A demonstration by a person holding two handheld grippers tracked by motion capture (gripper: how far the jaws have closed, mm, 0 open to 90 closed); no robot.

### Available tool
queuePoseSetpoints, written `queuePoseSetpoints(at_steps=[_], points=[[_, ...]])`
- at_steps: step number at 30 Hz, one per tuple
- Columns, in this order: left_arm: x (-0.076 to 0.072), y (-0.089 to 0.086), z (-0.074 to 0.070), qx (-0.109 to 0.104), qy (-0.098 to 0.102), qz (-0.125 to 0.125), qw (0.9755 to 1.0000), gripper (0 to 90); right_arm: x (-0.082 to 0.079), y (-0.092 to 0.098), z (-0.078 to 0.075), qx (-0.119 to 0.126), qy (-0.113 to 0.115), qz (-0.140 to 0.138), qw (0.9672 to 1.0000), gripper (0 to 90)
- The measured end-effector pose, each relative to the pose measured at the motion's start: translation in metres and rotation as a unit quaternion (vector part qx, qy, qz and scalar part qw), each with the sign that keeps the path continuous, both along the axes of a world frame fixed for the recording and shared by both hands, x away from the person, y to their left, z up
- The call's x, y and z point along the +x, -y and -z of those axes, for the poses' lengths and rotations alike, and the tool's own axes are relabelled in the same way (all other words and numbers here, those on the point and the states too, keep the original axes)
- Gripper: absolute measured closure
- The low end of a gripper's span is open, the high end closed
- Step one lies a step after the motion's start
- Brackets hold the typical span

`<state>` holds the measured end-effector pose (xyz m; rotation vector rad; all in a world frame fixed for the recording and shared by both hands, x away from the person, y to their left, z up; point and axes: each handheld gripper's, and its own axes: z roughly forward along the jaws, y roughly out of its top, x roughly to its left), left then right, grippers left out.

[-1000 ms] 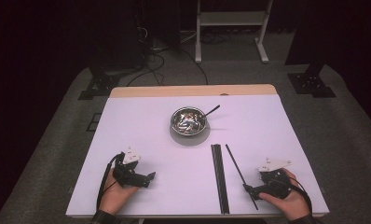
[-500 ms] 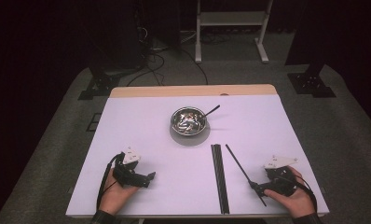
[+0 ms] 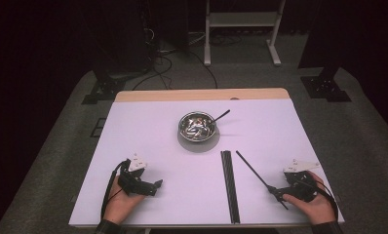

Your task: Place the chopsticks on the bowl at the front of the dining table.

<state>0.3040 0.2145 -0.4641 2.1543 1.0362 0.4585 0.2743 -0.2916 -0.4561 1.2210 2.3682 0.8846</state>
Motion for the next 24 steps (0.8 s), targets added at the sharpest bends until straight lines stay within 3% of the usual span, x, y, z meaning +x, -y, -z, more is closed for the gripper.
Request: queuePoseSetpoints(at_steps=[14,24], points=[[0.000,0.000,0.000,0.001,0.000,0.001,1.0000,0.0,0.005,0.021,0.001,0.006,0.000,0.027,0.9996,12.8],[0.000,0.000,0.000,0.001,0.000,0.001,1.0000,0.0,0.006,0.026,0.002,0.011,0.003,0.024,0.9996,12.6]])
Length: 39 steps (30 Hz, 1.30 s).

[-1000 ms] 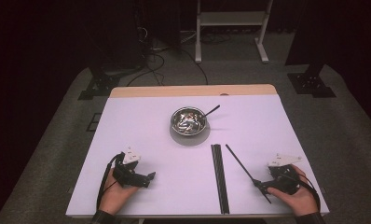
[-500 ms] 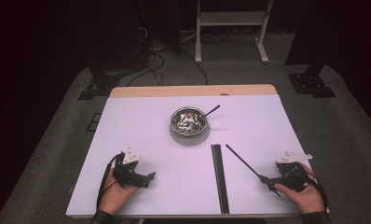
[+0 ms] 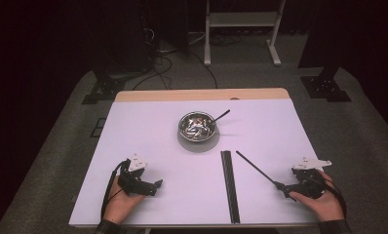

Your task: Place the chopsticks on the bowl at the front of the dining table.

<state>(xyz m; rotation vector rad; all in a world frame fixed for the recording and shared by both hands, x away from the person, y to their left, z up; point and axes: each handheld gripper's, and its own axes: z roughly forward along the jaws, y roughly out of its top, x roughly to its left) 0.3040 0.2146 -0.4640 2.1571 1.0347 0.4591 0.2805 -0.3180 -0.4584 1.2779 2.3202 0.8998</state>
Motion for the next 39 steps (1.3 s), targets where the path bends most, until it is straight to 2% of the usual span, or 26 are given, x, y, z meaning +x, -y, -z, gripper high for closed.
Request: queuePoseSetpoints(at_steps=[4,12,23,39], points=[[0.000,0.000,0.000,0.000,0.000,0.000,1.0000,0.0,0.000,-0.001,-0.002,0.005,0.004,-0.005,1.0000,18.9],[0.000,0.000,0.000,0.000,0.000,0.000,1.0000,0.0,0.004,-0.009,-0.004,0.009,0.007,-0.017,0.9998,21.3],[0.000,0.000,0.000,0.000,0.000,0.000,1.0000,0.0,0.010,-0.015,-0.008,0.024,0.013,-0.030,0.9992,29.2],[0.000,0.000,0.000,0.000,0.000,0.000,1.0000,0.0,0.020,-0.022,-0.011,0.056,0.017,-0.041,0.9975,33.5]])
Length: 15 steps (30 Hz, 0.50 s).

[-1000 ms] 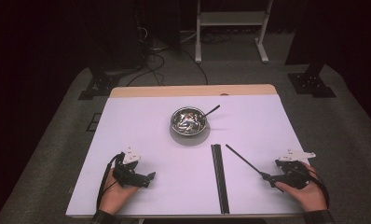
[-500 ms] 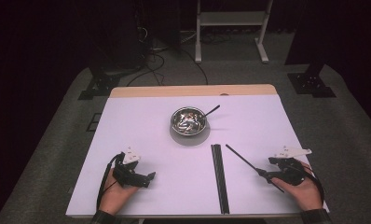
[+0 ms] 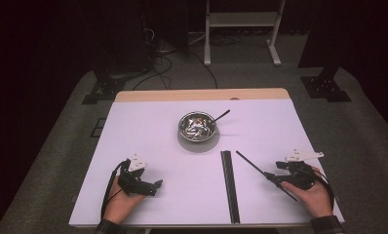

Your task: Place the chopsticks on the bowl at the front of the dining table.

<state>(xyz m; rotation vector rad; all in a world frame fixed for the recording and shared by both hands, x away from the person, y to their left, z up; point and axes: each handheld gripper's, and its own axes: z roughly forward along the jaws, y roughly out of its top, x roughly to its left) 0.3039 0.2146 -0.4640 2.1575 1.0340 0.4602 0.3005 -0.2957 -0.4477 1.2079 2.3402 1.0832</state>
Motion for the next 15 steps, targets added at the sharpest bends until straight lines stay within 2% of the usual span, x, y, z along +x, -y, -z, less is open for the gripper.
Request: queuePoseSetpoints(at_steps=[8,15], points=[[0.000,0.000,0.000,0.000,0.000,0.000,1.0000,0.0,0.007,-0.007,0.000,0.001,-0.002,-0.012,0.9999,36.6],[0.000,0.000,0.000,-0.002,0.000,-0.001,1.0000,0.0,0.010,-0.011,-0.001,0.008,0.000,-0.021,0.9997,44.9]])
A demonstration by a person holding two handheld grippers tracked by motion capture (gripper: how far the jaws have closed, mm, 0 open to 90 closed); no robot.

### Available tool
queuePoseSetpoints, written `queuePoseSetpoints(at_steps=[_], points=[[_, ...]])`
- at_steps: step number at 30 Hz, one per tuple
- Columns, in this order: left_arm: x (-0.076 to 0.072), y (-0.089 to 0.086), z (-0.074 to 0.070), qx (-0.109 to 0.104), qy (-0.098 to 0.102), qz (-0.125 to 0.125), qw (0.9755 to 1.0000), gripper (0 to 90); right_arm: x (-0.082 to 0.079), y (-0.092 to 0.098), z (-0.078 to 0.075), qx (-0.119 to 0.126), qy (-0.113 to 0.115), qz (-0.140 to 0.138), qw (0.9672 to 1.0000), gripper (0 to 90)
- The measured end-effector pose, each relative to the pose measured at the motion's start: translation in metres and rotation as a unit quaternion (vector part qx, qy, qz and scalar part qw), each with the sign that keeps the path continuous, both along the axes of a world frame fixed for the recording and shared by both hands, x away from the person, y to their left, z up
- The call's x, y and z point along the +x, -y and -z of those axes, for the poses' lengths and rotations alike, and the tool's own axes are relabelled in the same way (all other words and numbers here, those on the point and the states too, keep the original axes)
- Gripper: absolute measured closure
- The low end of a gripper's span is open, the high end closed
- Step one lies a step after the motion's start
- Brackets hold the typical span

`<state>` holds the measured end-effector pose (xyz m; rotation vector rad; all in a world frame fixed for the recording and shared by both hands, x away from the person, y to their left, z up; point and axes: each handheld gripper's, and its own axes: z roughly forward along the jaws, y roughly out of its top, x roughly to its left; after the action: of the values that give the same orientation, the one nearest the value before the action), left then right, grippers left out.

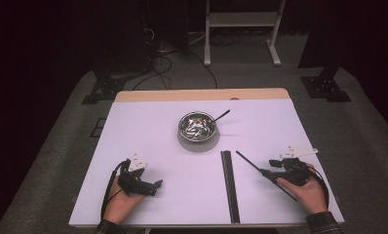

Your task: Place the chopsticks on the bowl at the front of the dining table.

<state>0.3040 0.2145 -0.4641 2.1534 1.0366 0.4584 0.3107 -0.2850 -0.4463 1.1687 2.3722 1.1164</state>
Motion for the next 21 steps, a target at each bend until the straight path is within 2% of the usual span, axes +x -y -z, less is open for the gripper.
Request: queuePoseSetpoints(at_steps=[8,12,21], points=[[0.000,0.000,0.000,0.000,0.000,0.000,1.0000,0.0,0.002,-0.005,0.000,-0.001,-0.004,-0.016,0.9999,59.1],[0.000,0.000,0.000,0.000,0.000,0.000,1.0000,0.0,0.004,-0.007,0.002,-0.010,-0.010,-0.017,0.9998,66.9],[0.000,0.000,0.000,0.000,0.000,0.000,1.0000,0.0,0.007,-0.013,0.004,-0.022,-0.015,-0.020,0.9994,74.7]])
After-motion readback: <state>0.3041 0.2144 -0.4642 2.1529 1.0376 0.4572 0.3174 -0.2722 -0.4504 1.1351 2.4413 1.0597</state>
